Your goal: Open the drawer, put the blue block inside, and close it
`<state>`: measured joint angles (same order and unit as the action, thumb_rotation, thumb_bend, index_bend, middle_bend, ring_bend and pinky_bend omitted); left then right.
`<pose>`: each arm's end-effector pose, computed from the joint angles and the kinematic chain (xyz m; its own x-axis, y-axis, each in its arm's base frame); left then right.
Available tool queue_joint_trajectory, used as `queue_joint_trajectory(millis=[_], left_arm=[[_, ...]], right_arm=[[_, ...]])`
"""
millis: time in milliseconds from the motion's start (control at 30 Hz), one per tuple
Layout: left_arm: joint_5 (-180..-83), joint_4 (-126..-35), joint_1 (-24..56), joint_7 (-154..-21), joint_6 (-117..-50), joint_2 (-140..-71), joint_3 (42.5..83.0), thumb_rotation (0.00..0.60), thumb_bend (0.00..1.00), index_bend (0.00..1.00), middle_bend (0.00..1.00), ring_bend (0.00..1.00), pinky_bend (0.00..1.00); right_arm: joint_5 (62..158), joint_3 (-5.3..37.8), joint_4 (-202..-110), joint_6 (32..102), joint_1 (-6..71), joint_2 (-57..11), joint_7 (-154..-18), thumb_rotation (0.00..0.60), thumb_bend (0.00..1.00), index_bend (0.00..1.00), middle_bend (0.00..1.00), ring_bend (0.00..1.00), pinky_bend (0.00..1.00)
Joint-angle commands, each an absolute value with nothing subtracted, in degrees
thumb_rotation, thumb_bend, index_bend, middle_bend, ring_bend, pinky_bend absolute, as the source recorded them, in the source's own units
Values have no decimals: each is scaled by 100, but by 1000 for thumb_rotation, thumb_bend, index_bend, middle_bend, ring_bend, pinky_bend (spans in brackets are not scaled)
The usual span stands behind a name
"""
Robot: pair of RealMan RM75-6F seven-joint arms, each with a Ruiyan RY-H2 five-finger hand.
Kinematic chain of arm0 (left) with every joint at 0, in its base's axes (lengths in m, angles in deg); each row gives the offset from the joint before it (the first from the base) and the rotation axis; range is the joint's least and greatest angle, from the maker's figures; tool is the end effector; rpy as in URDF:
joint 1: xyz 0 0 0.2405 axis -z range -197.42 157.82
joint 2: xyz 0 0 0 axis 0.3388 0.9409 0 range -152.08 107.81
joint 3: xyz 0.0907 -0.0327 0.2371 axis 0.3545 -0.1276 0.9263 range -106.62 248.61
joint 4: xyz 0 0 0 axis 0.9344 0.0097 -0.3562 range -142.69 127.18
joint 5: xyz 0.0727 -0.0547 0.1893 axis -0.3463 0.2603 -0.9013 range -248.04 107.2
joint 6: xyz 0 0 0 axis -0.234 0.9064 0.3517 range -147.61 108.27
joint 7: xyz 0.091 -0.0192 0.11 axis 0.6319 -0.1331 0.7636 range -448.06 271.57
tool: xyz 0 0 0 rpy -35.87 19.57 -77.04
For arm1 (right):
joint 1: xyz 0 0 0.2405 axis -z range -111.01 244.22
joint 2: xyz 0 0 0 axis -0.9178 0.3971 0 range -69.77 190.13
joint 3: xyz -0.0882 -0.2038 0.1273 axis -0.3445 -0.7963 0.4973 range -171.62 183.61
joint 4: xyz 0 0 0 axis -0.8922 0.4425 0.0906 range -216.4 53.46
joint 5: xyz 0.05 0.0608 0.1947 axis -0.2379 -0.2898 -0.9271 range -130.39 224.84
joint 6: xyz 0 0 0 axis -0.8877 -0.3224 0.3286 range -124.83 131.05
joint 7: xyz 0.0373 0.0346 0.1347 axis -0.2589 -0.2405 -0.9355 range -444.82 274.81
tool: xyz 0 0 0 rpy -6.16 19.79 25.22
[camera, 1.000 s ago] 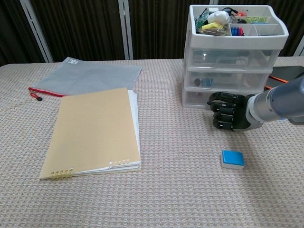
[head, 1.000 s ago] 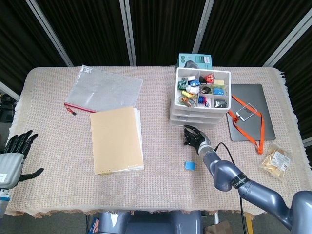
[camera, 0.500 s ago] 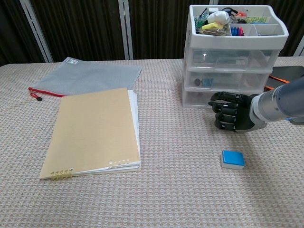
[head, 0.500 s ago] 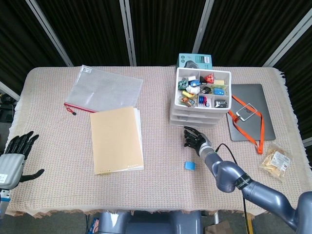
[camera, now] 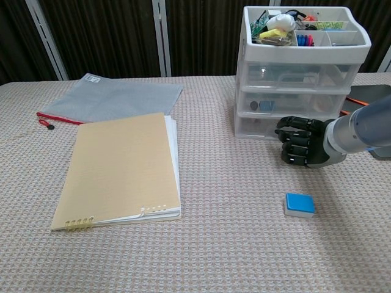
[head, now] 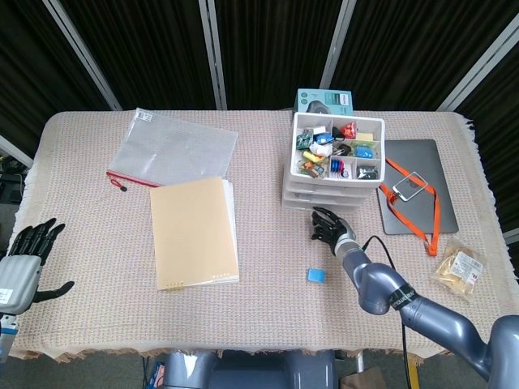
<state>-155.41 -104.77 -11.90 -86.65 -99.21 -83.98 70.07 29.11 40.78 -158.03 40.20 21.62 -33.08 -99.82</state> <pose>-0.2984 0.1876 0.1475 0.3865 0.1154 0.9150 0.9223 -0.0465 -0.3837 -0.1762 -0.3843 -0.0416 -0.9361 0.2050 0.2860 -0.0471 0.7325 -0.6792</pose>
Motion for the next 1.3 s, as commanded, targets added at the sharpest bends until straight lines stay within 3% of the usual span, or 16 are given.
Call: queue_joint_trajectory(millis=[33,500,1300], left_arm=[[-15536,-10485,-1185,-8677,-9909,-8392,7007,600,183,22,0,0,0],[-15549,-10502,-1182,-8706,-9898,-8376,7022,600,184,22,0,0,0],[-15608,-10497,-1192,-8667,-9935,-8389,7050,600,185,24,0,0,0]], right_arm=[[2842,4099,-15735,3971,2120,-3339,-9955,600,384,301,730,768,697],[2399,4236,-15686,3510,2088,-3271,-9984,600,390,367,730,768,696],[2483,3839,-16821,3451,2605,-2736,-10098,600,390,386,731,768,697]])
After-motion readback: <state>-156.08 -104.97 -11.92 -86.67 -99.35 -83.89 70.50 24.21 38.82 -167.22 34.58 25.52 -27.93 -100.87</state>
